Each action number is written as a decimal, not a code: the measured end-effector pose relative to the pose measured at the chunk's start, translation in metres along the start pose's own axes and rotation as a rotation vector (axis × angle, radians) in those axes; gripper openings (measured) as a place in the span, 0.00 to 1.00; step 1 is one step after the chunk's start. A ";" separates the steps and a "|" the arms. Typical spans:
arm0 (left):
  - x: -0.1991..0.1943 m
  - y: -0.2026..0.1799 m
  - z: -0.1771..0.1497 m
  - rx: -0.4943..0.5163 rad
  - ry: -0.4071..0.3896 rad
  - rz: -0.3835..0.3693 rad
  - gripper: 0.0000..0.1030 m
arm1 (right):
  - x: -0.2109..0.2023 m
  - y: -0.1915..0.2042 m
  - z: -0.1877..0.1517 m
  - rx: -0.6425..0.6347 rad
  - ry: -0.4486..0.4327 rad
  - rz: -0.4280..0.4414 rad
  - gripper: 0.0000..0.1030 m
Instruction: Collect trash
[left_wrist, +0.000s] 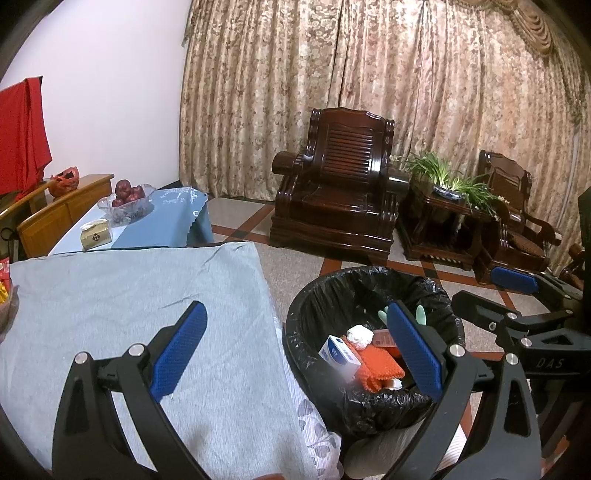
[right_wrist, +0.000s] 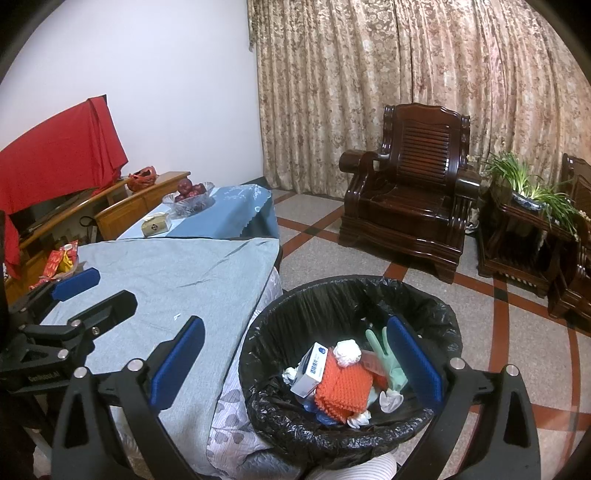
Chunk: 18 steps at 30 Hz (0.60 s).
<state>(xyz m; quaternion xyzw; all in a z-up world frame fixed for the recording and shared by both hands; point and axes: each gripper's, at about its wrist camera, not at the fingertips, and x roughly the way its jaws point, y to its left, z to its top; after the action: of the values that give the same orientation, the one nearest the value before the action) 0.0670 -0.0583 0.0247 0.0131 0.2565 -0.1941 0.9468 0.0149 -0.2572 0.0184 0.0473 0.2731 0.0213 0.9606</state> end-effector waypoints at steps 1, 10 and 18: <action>0.000 0.000 0.000 0.000 0.000 0.000 0.92 | 0.000 -0.001 0.000 0.001 0.000 -0.001 0.94; 0.000 0.000 0.001 0.000 0.000 0.000 0.92 | 0.000 -0.001 0.001 0.002 0.001 0.000 0.94; 0.000 0.000 0.001 0.001 0.002 0.000 0.92 | 0.000 0.000 0.001 0.002 0.003 0.000 0.94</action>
<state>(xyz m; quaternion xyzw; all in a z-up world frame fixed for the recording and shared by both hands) 0.0672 -0.0587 0.0259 0.0135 0.2574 -0.1944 0.9465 0.0153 -0.2576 0.0187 0.0485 0.2743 0.0211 0.9602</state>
